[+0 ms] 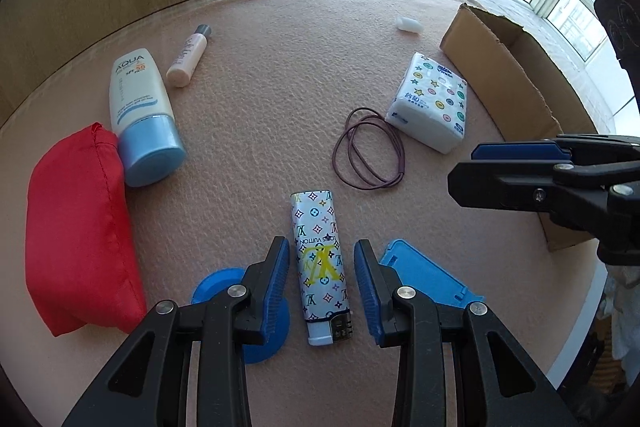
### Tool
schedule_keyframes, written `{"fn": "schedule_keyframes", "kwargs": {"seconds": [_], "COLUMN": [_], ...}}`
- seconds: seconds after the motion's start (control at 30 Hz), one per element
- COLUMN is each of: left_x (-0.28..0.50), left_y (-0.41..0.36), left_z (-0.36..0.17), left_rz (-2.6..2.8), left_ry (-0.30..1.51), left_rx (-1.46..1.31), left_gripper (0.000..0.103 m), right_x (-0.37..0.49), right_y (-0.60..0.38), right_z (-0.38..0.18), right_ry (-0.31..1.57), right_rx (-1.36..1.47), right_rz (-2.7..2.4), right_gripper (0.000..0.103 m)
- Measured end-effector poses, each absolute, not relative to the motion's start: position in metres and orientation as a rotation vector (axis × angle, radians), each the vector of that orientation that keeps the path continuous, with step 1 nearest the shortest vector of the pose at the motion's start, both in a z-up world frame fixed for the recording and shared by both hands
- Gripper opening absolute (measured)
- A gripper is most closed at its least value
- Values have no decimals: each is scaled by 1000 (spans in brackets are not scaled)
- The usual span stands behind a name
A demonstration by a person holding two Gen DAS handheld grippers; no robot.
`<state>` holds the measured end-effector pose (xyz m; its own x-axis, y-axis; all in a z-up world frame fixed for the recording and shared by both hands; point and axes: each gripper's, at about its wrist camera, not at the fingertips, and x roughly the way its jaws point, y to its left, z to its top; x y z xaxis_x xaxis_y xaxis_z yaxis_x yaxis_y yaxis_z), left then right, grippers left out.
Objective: Organize objects
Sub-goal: 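Lift the patterned lighter with the left tool, then close the right tool on the coiled dark cable while the left tool holds the lighter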
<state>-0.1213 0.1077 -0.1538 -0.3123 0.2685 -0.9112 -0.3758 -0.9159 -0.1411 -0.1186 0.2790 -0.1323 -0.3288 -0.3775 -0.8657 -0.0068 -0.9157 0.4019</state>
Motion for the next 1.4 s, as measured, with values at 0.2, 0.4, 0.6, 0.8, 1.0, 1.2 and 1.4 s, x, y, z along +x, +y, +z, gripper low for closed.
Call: {"fn": "schedule_keyframes", "kwargs": {"seconds": [0.2, 0.4, 0.6, 0.8, 1.0, 1.2, 1.4], "left_x": [-113, -121, -117, -112, -94, -80, -89], "left_y": [102, 98, 105, 105, 102, 100, 114], "left_z": [-156, -156, -157, -157, -157, -156, -155], "left_rz": [2284, 2263, 2238, 2229, 2219, 2215, 2214], "left_ry": [139, 52, 33, 42, 47, 82, 188], "left_rx": [-1539, -1530, -1513, -1518, -1521, -1517, -1510], "left_gripper": [28, 28, 28, 28, 27, 26, 27], "right_x": [-149, -165, -159, -143, -121, -97, -82], "right_y": [262, 256, 252, 260, 265, 264, 255], "right_z": [-153, -170, -169, -170, -170, -167, -166], "right_ry": [-436, -388, -308, -294, -284, -225, -123], "right_rx": [1728, 1772, 1789, 1828, 1866, 1874, 1854], "right_rz": [-2242, -2210, -2175, -2131, -2114, -2157, -2217], "right_gripper": [33, 32, 32, 30, 30, 30, 30]}}
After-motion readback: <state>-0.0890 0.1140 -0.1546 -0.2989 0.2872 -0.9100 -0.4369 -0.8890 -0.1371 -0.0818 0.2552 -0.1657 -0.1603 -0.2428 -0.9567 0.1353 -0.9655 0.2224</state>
